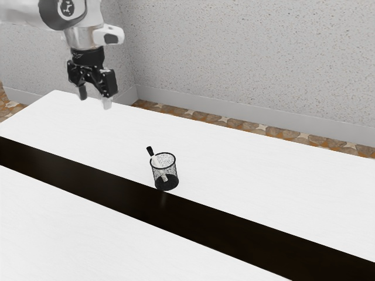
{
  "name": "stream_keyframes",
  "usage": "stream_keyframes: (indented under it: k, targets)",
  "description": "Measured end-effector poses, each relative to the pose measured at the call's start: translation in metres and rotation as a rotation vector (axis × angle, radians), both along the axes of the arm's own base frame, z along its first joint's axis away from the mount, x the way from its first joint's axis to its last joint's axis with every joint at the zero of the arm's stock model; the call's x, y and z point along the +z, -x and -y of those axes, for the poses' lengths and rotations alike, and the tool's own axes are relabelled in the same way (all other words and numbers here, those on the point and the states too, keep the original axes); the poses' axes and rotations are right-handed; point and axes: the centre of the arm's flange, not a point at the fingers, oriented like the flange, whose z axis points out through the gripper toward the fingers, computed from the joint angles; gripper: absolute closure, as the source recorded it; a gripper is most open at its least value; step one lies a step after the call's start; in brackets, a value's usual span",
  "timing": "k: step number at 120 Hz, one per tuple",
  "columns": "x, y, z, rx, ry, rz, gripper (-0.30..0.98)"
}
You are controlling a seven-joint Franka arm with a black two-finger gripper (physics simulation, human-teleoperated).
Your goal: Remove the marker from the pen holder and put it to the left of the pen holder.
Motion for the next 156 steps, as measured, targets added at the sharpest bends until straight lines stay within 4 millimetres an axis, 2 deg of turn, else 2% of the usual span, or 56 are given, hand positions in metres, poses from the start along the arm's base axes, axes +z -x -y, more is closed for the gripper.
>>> stream_keyframes:
  k: [17,24,34,40,47,57,70,86,99,124,156]
  targets:
    - [-0.015,-0.01,0.034,-0.036,-0.013,0.027,0.0]
    - [-0.053,-0.033,0.044,-0.04,-0.005,0.007,0.0]
    - [-0.119,-0.076,0.014,0.044,0.046,-0.012,0.0]
    - [-0.153,-0.095,0.007,0.083,0.086,-0.005,0.0]
    - [-0.178,-0.107,0.008,0.11,0.119,0.015,0.0]
    - [-0.201,-0.119,0.01,0.136,0.14,0.044,0.0]
    - [-0.221,-0.125,0.009,0.159,0.148,0.086,0.0]
    - [-0.242,-0.122,-0.017,0.241,0.193,0.125,0.0]
    - [-0.248,-0.122,-0.03,0.295,0.261,0.165,0.0]
    - [-0.26,-0.12,-0.04,0.323,0.325,0.206,0.0]
    - [-0.272,-0.115,-0.041,0.306,0.344,0.21,0.0]
